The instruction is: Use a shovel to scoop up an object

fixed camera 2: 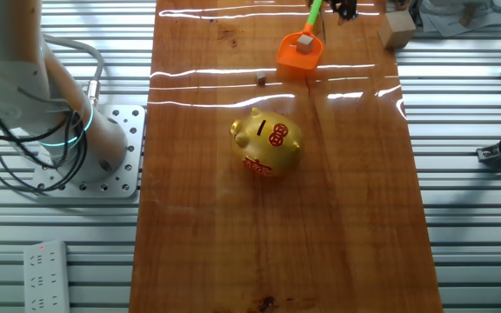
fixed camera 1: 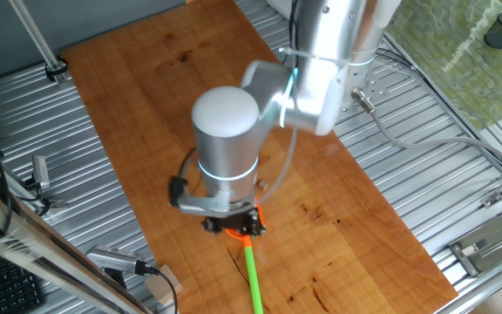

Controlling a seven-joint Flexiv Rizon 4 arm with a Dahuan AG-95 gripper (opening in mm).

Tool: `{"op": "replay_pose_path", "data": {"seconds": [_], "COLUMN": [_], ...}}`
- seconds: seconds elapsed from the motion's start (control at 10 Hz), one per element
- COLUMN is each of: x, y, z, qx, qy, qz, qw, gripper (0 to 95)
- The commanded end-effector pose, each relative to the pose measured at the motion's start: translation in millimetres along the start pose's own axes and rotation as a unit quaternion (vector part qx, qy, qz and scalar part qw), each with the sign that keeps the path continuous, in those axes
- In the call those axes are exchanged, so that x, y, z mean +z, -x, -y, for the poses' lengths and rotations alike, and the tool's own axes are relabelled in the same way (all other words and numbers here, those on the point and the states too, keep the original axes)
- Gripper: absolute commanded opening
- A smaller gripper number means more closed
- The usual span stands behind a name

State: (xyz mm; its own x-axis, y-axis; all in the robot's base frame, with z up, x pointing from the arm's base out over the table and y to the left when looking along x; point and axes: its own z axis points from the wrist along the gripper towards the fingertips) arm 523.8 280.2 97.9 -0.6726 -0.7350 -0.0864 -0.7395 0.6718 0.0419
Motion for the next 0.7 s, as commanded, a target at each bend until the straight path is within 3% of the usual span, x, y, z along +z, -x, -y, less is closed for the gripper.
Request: {"op": "replay_pose_path", "data": {"seconds": [0.1,0.2,0.5,0.7], "x": [-14.2,-19.4,-21.2,-17.9], "y": [-53.3,-70.3,-92.6,-110.3], "z": [29.8,33.5,24.0,12.6], "qx": [0.244,0.298,0.375,0.381], "qy": [-0.036,-0.021,0.003,0.01], "qz": [-0.013,-0.002,0.001,0.015], "qw": [0.9691,0.9543,0.9272,0.9245], "gripper": [76.0,57.0,57.0,57.0]}}
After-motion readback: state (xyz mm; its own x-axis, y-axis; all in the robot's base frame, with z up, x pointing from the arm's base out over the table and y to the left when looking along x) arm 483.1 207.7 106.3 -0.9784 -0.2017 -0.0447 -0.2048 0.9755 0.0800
